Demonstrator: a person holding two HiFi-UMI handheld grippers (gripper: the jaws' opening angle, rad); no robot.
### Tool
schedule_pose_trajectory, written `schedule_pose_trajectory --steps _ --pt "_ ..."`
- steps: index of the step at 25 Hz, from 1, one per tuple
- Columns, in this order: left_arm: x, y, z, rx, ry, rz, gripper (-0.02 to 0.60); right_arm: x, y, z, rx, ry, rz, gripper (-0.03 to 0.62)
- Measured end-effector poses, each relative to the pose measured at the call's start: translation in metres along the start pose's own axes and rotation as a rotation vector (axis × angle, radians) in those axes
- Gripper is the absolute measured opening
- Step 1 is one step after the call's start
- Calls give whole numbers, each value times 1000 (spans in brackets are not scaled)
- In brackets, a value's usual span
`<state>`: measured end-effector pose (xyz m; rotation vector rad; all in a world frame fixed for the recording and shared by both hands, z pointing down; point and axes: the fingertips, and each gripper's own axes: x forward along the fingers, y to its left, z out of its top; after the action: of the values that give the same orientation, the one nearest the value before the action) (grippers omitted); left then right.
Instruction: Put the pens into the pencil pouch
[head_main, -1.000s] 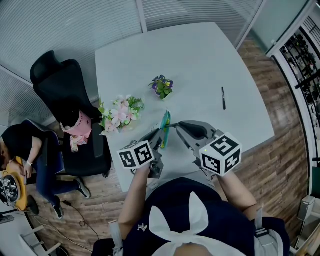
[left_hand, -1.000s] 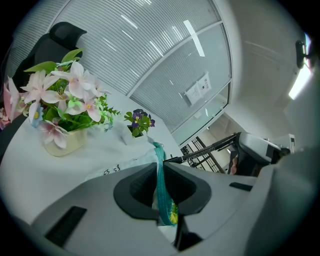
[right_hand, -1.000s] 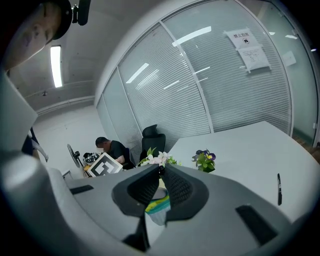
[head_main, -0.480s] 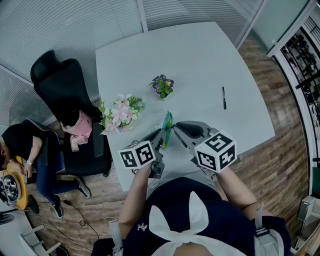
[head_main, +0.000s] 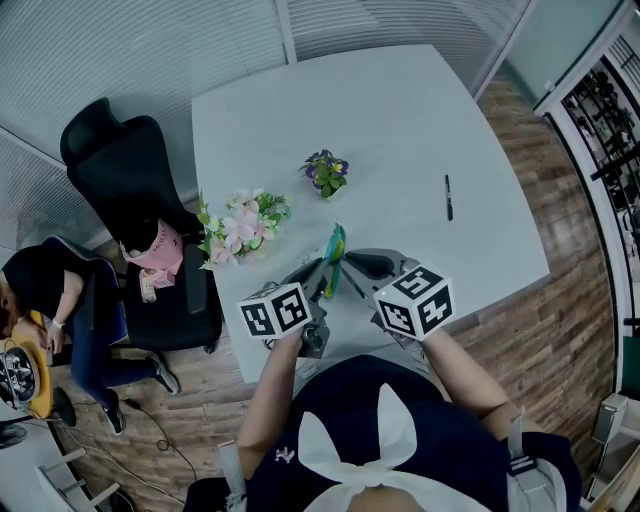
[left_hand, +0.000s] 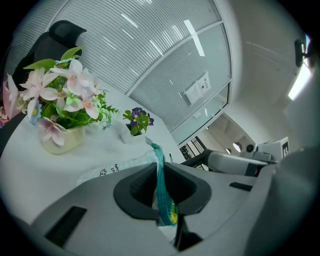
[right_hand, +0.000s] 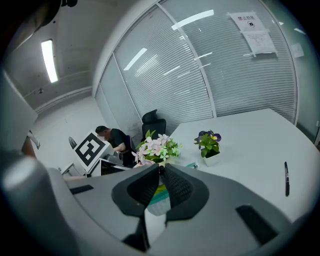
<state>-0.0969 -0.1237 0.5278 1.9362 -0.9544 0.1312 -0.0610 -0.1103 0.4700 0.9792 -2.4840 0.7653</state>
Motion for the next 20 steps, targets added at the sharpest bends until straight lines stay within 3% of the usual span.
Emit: schedule_pose_trajectory --steps 20 --pt "-5 3 -2 -24 -11 7 55 26 -9 -25 -4 105 -39 43"
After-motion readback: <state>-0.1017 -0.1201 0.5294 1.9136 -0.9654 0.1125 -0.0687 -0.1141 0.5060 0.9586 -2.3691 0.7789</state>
